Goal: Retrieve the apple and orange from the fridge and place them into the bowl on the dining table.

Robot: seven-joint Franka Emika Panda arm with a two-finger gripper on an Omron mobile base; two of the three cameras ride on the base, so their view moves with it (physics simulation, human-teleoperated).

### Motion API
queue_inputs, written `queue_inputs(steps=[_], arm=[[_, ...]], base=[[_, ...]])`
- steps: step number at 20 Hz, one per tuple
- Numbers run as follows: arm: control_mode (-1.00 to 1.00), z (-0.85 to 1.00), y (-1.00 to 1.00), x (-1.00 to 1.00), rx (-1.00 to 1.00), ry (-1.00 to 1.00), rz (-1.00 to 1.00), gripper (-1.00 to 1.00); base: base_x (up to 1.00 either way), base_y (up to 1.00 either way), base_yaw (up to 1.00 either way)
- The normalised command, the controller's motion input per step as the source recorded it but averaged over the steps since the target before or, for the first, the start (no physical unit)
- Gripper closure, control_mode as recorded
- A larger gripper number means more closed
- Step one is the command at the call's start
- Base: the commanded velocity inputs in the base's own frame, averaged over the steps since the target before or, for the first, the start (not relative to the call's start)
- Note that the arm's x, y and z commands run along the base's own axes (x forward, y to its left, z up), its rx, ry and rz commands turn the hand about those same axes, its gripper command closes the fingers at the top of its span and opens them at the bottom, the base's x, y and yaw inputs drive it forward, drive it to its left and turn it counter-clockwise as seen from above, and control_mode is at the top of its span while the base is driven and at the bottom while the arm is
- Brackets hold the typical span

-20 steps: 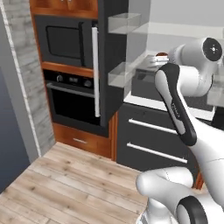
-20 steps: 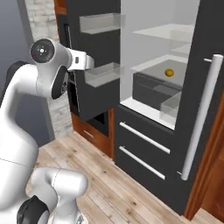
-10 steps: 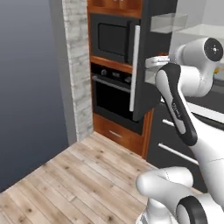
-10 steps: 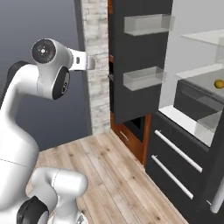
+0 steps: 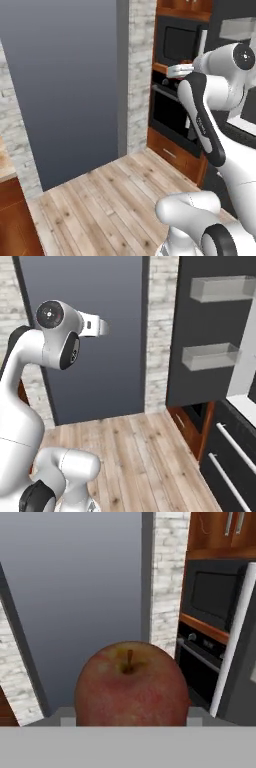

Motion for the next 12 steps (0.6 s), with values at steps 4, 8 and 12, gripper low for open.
queue_inputs(steps=[4,8,12], arm=[[1.00,0.00,0.00,0.00,0.00,0.00,0.00,1.00],[1.00,0.00,0.00,0.00,0.00,0.00,0.00,1.00],[1.00,0.00,0.00,0.00,0.00,0.00,0.00,1.00]], base=[[0.00,0.00,0.50],[-0.06,0.00,0.50],[-0.19,0.00,0.48]])
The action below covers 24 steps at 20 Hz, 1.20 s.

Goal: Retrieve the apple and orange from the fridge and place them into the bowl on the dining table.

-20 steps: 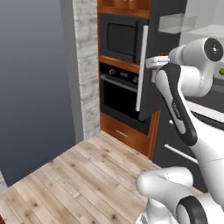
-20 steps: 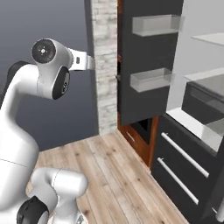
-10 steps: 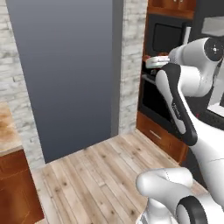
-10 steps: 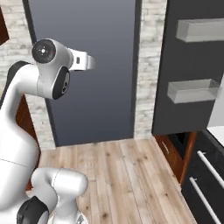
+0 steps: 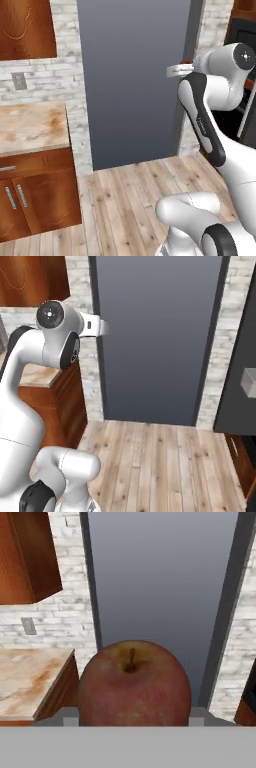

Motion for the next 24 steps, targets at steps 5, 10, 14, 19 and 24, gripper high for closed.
queue_inputs(steps=[5,10,14,19,24], arm=[[1.00,0.00,0.00,0.00,0.00,0.00,0.00,1.00],[1.00,0.00,0.00,0.00,0.00,0.00,0.00,1.00],[1.00,0.00,0.00,0.00,0.00,0.00,0.00,1.00],[1.00,0.00,0.00,0.00,0.00,0.00,0.00,1.00],[1.00,0.00,0.00,0.00,0.00,0.00,0.00,1.00]], base=[[-0.62,0.00,0.40],[-0.75,0.00,0.39],[-0.71,0.00,0.39],[-0.44,0.00,0.46],[-0.32,0.00,0.50]])
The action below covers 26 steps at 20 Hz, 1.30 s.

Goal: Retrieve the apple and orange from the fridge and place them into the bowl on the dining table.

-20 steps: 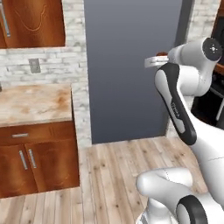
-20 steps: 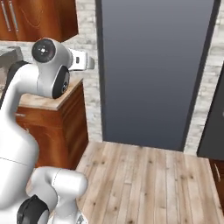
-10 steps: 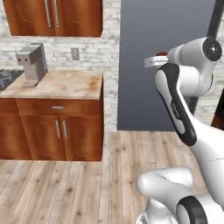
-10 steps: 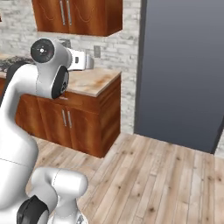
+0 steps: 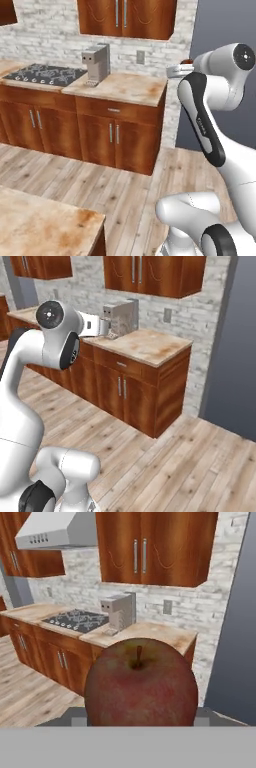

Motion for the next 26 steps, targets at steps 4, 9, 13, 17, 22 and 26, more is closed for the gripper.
queue_inputs(steps=[4,9,13,17,22,26], arm=[[1.00,0.00,0.00,0.00,0.00,0.00,0.00,1.00],[1.00,0.00,0.00,0.00,0.00,0.00,0.00,1.00],[1.00,0.00,0.00,0.00,0.00,0.00,0.00,1.00],[1.00,0.00,0.00,0.00,0.00,0.00,0.00,1.00],[1.00,0.00,0.00,0.00,0.00,0.00,0.00,1.00],[1.00,0.00,0.00,0.00,0.00,0.00,0.00,1.00]], base=[[-0.31,0.00,0.49],[-0.25,0.00,0.47],[-0.24,0.12,0.44],[-0.25,0.48,0.40],[-0.35,0.89,0.35],[-0.80,0.99,0.34]])
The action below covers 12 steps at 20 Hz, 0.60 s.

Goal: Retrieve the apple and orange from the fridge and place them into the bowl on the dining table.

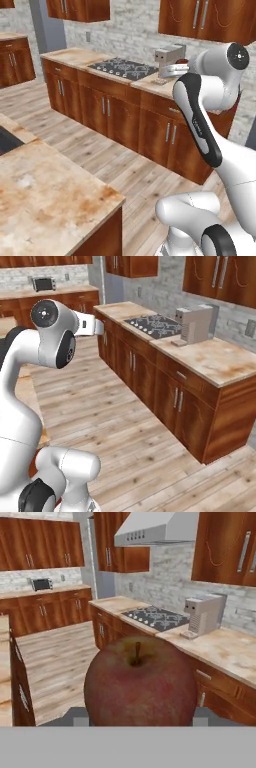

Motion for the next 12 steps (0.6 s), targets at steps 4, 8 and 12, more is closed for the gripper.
queue_inputs(steps=[4,8,12], arm=[[1.00,0.00,0.00,0.00,0.00,0.00,0.00,1.00],[1.00,0.00,0.00,0.00,0.00,0.00,0.00,1.00],[1.00,0.00,0.00,0.00,0.00,0.00,0.00,1.00]], base=[[-1.00,0.81,0.25],[-1.00,0.12,0.12],[-1.00,-0.02,0.04]])
